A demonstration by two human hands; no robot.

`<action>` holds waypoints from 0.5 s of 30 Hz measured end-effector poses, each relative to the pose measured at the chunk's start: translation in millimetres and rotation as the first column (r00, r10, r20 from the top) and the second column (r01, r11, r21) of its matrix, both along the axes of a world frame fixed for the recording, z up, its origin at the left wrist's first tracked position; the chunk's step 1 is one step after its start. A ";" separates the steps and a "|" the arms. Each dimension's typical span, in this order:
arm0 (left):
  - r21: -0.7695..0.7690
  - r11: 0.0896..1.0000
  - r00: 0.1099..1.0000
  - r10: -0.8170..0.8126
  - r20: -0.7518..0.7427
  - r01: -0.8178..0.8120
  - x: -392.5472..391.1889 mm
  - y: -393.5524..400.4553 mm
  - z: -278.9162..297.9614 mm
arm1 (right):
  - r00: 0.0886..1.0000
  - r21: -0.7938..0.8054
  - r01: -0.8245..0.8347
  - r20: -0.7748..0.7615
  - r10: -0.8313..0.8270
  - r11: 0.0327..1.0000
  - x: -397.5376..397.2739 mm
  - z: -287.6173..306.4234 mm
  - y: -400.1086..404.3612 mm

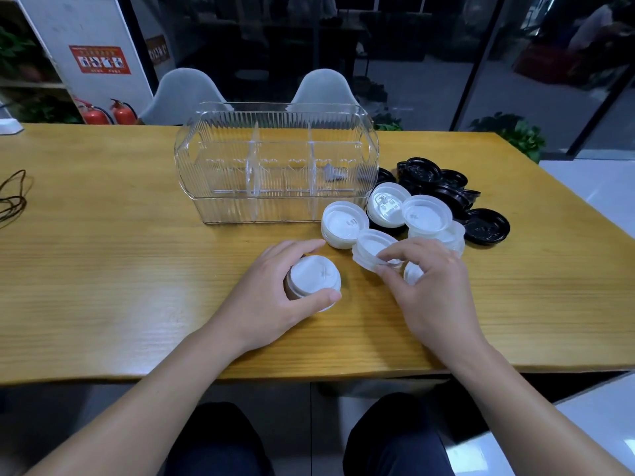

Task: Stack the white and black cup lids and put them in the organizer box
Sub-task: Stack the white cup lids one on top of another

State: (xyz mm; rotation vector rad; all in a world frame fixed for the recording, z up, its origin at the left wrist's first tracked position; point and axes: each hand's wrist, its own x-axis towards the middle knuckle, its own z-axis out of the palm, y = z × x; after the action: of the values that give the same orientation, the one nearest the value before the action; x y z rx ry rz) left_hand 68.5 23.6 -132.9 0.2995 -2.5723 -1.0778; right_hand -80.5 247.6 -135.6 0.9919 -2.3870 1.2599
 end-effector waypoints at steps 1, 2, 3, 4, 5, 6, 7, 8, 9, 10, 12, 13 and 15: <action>-0.009 1.000 1.000 0.002 -0.015 -0.002 -0.3 1.2 1.1 | 0.997 -0.023 -0.014 0.070 0.016 1.000 0.8 5.2 0.5; -0.017 1.000 1.000 0.005 -0.030 -0.006 -0.5 2.5 2.5 | 0.989 -0.041 -0.024 0.145 0.029 0.999 1.4 10.1 1.4; -0.024 1.000 0.999 0.007 -0.046 -0.008 -1.0 3.7 3.9 | 0.977 -0.046 -0.026 0.212 0.036 0.999 1.5 14.0 2.2; -0.028 1.000 0.998 0.005 -0.058 -0.006 -1.5 4.6 5.7 | 0.965 -0.039 -0.022 0.260 0.031 0.999 1.4 16.8 2.9; -0.028 1.000 0.998 -0.002 -0.064 0.000 -2.1 5.3 7.5 | 0.956 -0.028 -0.012 0.294 0.019 1.000 0.9 18.4 3.0; -0.026 1.000 0.998 -0.010 -0.063 0.009 -2.8 5.9 9.3 | 0.948 -0.018 -0.003 0.319 0.008 1.000 0.6 19.8 2.9; -0.027 1.000 0.998 -0.018 -0.057 0.017 -3.5 6.6 10.6 | 0.941 -0.013 0.005 0.340 0.000 1.000 0.2 20.7 2.7; -0.026 0.999 0.998 -0.023 -0.053 0.022 -3.9 7.4 11.5 | 0.932 -0.015 0.006 0.362 0.000 1.000 0.5 21.6 2.8; -0.024 0.999 0.998 -0.023 -0.051 0.022 -4.5 7.7 11.7 | 0.920 -0.024 0.006 0.391 0.004 1.000 1.2 22.8 2.7; -0.018 1.000 0.999 -0.023 -0.050 0.022 -4.8 8.0 11.8 | 0.907 -0.036 0.003 0.421 0.012 0.999 2.5 24.6 3.0; -0.007 1.000 0.999 -0.021 -0.046 0.021 -5.6 8.4 10.9 | 0.886 -0.063 -0.001 0.463 0.030 0.998 4.1 28.4 3.9; -0.003 1.000 0.999 -0.022 -0.042 0.021 -6.2 8.6 10.0 | 0.877 -0.079 0.000 0.478 0.038 0.997 3.9 29.8 4.8; 0.003 1.000 0.999 -0.024 -0.034 0.024 -7.3 8.5 7.7 | 0.865 -0.106 -0.002 0.499 0.055 0.994 3.5 31.5 6.1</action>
State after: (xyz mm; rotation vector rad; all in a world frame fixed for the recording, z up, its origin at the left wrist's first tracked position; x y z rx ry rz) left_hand 61.2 32.2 -125.2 0.2496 -2.5505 -1.0870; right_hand -77.0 253.7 -104.1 0.7341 -2.6419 1.8191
